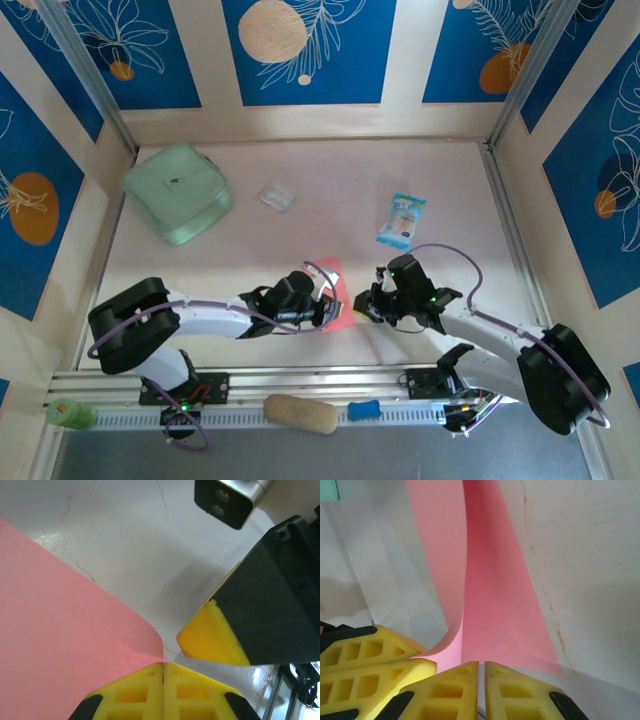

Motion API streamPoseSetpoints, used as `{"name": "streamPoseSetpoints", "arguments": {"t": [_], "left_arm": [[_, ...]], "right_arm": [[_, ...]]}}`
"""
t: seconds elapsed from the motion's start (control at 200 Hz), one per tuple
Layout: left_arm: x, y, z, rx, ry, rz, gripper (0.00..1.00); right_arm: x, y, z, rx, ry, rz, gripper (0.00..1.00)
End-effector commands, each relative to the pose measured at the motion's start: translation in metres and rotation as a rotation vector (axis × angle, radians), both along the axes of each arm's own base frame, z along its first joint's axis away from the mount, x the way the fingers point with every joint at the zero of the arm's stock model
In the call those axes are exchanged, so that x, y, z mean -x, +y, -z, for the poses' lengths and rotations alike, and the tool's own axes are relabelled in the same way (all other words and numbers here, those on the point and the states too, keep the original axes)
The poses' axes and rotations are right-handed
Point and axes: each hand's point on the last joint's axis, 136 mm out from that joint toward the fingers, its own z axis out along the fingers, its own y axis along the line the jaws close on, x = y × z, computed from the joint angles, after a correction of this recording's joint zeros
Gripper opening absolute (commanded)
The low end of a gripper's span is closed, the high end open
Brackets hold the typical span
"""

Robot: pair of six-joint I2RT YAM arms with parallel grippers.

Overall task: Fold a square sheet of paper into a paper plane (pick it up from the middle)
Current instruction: Fold the triangle at the bottom-center of the table.

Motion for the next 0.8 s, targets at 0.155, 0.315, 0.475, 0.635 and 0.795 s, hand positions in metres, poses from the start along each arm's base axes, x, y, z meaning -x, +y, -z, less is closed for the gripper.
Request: {"name": "streamPoseSetpoints", "arguments": {"t": [0.155,0.315,0.475,0.635,0.795], "left_arm": [[0.001,0.003,0.009,-0.022,0.036,0.006,0.01],[0.002,0.002,0.012,-0.023,0.053,0.010,0.03],[0.002,0.005,0.015,-0.033,0.063,0.009,0.08],[0.003,0.009,0.019,-0.040,0.076,0.011,0.14],[0.005,0.012,0.021,-0.047,0.081,0.015,0.15]], "right_arm": [[-0.008,0.025,-0.016,-0.079,-0.018,-0.048,0.10],[-0.011,0.029,-0.013,-0.075,-0.006,-0.048,0.10],[-0.012,0.028,-0.009,-0.063,0.003,-0.041,0.10],[-0.012,0.027,-0.008,-0.057,0.009,-0.039,0.10],[-0.012,0.027,-0.007,-0.056,0.013,-0.039,0.10]]}}
